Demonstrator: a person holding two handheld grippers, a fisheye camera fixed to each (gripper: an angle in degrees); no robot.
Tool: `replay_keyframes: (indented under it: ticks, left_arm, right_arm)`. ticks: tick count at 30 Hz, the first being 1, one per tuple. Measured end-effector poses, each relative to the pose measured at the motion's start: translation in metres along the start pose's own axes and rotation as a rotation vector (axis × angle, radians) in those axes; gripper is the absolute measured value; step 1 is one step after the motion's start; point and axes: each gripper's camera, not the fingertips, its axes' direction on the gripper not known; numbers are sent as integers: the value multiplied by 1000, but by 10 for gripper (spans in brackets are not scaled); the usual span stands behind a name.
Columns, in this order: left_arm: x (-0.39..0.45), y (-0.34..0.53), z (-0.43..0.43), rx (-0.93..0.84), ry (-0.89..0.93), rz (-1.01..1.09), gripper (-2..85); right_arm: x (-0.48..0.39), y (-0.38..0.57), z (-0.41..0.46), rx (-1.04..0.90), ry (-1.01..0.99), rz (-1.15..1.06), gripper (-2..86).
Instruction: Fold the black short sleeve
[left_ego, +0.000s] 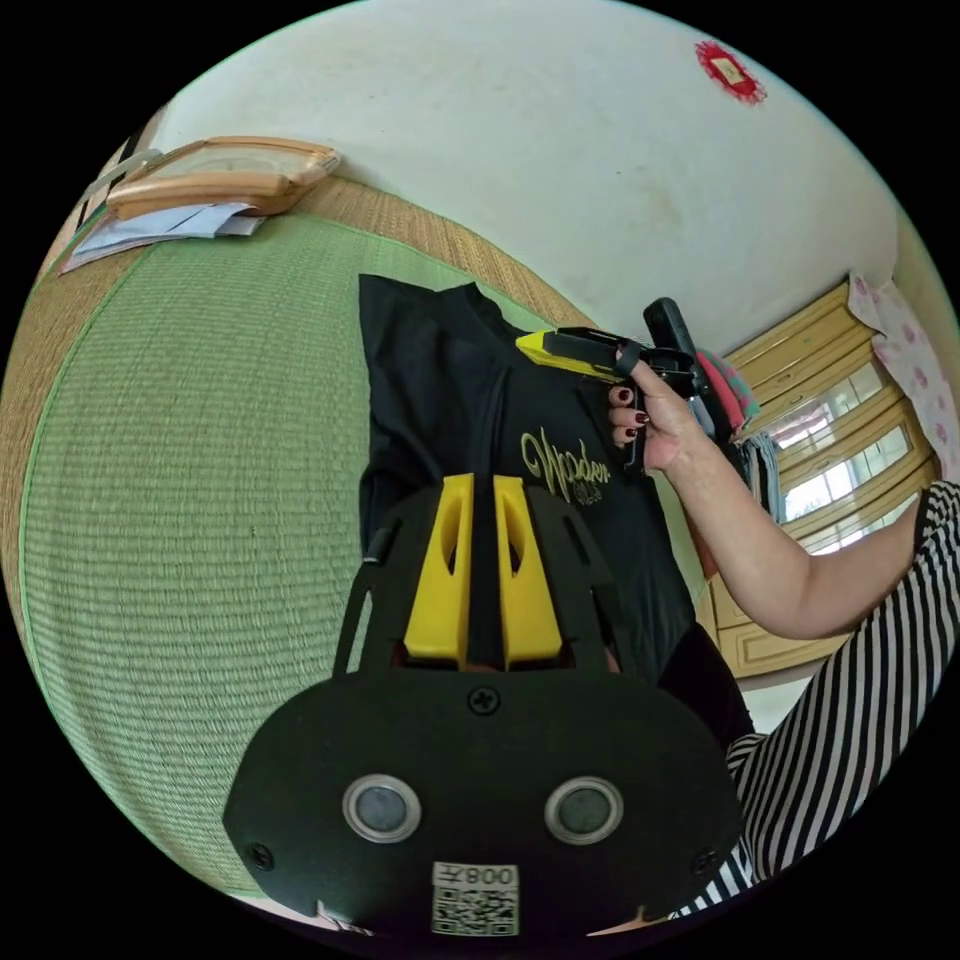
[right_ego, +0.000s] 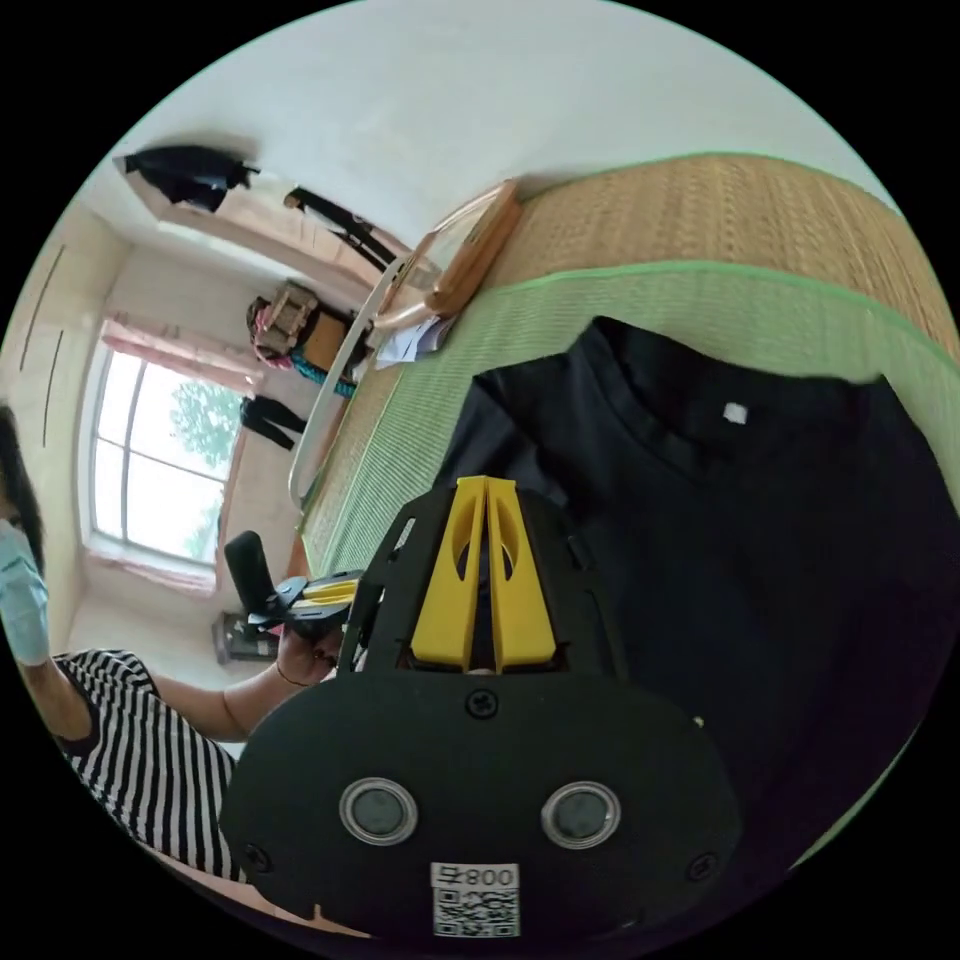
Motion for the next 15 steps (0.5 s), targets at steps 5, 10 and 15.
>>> replay_keyframes:
  ticks: [5,10,15]
  left_arm:
    - [-8,-15,14,-28,-121,-9,8]
    - [-16,-18,20,-15,-129,-41,2]
    - [-16,-19,24,-13,-127,-47,2]
  right_arm:
    - [-39,-38,72,-116,146,-138,1]
    - [-48,-53,119,-180,270,-176,1]
    - [-45,-32,123,-171,264,-179,1]
